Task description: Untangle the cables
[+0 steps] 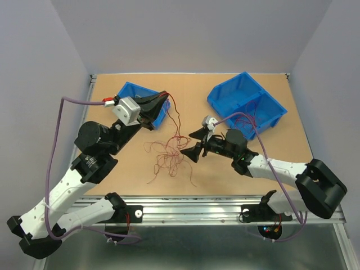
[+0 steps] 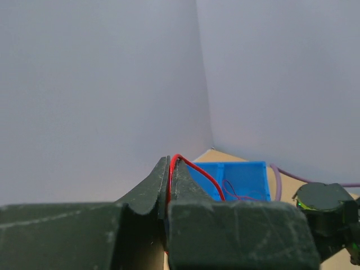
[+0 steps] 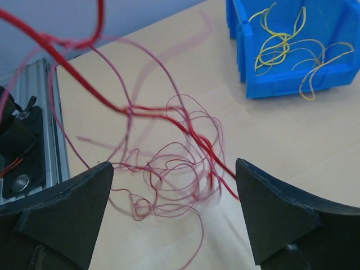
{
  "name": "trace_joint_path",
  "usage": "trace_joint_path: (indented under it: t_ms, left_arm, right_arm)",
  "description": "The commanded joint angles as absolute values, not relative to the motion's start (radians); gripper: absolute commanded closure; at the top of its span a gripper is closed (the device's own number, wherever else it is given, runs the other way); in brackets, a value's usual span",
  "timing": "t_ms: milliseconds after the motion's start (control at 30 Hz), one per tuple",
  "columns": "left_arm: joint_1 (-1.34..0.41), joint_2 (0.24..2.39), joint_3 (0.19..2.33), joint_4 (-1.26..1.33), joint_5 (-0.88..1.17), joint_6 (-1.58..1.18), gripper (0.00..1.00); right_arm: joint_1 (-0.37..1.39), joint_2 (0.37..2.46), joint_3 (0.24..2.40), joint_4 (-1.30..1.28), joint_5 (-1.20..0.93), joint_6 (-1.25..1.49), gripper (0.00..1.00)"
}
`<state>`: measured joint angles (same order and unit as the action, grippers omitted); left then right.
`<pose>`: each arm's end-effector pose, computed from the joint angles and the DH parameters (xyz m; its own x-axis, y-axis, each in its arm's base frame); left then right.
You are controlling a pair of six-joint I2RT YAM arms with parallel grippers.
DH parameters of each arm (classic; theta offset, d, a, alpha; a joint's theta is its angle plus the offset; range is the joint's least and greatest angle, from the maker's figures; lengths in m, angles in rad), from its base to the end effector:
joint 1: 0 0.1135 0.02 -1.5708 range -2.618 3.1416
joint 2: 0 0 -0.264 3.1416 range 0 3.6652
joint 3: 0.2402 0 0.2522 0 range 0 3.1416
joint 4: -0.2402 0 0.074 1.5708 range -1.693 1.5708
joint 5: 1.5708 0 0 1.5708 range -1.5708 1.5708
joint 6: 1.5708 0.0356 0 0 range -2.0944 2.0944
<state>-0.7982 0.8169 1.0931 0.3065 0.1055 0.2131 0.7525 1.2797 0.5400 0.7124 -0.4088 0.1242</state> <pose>0.1020 -0.1100 0.4907 0.5390 -0.2517 -0.8038 0.6748 0.7002 0.2332 0.1891 0.1964 0.2427 -0.1334 0.0308 -0.9906 -0.9077 0.3975 0.1346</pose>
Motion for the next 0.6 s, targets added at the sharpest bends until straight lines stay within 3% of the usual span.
trace_joint_path:
  t_ms: [0, 100, 133, 167, 200, 267, 367, 467, 567]
  left_arm:
    - [-0.798, 0.831, 1.054, 0.379, 0.143, 0.156, 1.0]
    - [-0.799, 0.827, 1.055, 0.376, 0.084, 0.156, 1.0]
    - [-0.799, 0.822, 1.052, 0.377, 0.072, 0.156, 1.0]
    - [-0.798, 0.813, 1.048, 0.38, 0.046, 0.158, 1.0]
    - [-0.798, 0.795, 1.037, 0.383, 0.019, 0.156, 1.0]
    - [-0.798, 0.772, 1.022, 0.405, -0.084, 0.156, 1.0]
    - [-0.798, 0.704, 0.95, 0.504, -0.402, 0.16, 1.0]
    - [-0.795, 0.623, 0.891, 0.594, -0.521, 0.181, 1.0]
    - [-0.793, 0.555, 0.879, 0.62, -0.561, 0.192, 1.0]
  right_arm:
    - [0.795, 1.388, 0.62, 0.819, -0.425, 0.11, 0.06]
    - [0.802, 1.448, 0.672, 0.819, -0.405, 0.101, 0.12]
    - [0.804, 1.486, 0.693, 0.819, -0.408, 0.097, 0.18]
    - [0.804, 1.5, 0.702, 0.816, -0.41, 0.097, 0.37]
    - [0.802, 1.511, 0.707, 0.818, -0.405, 0.1, 0.47]
    - [0.804, 1.506, 0.707, 0.816, -0.378, 0.1, 0.58]
    - [0.804, 1.448, 0.67, 0.816, -0.295, 0.098, 0.79]
    - [0.802, 1.369, 0.612, 0.811, -0.171, 0.113, 0.99]
    - [0.804, 1.306, 0.569, 0.772, -0.005, 0.138, 1.0]
